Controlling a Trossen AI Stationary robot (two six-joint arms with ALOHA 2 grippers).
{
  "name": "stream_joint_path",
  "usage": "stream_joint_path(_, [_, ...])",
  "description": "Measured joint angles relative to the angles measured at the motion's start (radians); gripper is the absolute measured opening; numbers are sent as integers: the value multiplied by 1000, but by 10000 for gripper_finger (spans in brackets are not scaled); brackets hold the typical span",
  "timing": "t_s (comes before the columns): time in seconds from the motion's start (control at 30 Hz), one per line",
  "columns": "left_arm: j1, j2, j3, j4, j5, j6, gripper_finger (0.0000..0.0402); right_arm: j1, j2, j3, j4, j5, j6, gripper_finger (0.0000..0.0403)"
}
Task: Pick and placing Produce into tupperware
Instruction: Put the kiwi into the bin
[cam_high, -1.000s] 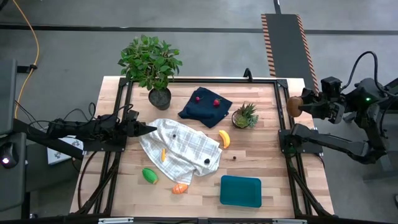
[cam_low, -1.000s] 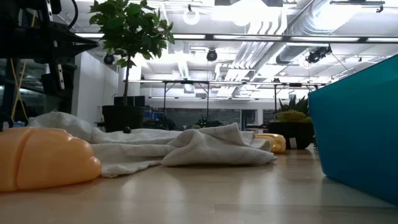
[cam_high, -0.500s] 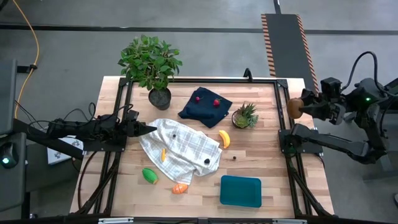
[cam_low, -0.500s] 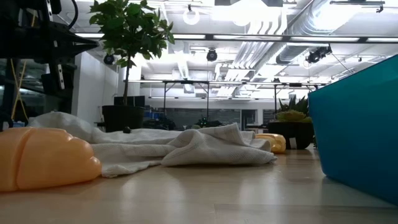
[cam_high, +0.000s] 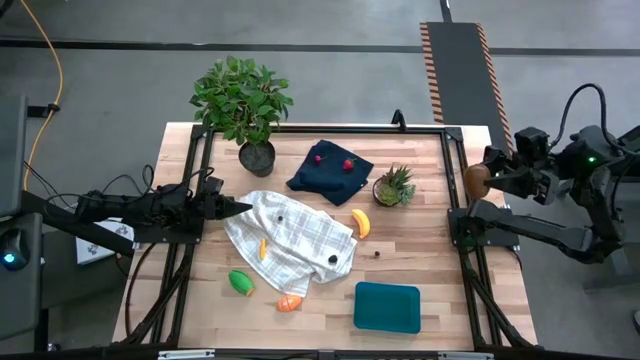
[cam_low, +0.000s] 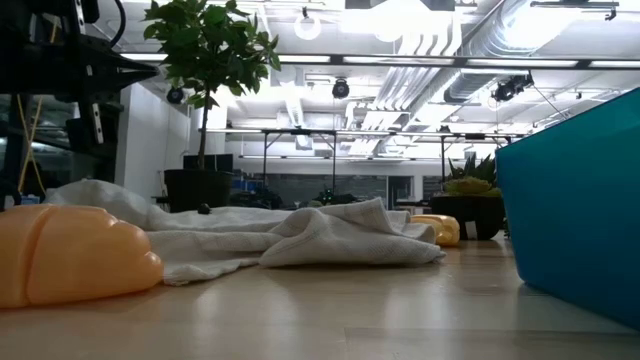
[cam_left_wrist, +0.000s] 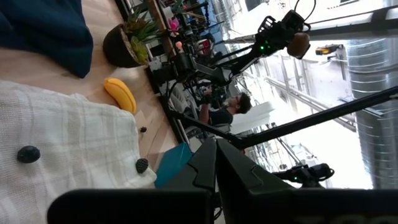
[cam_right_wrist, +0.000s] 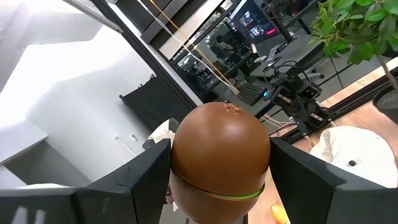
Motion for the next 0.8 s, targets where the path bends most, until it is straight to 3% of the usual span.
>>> stream_joint_path(0.8, [0,0,0,0,0,-1,1,0,37,0,21,32,-7,240])
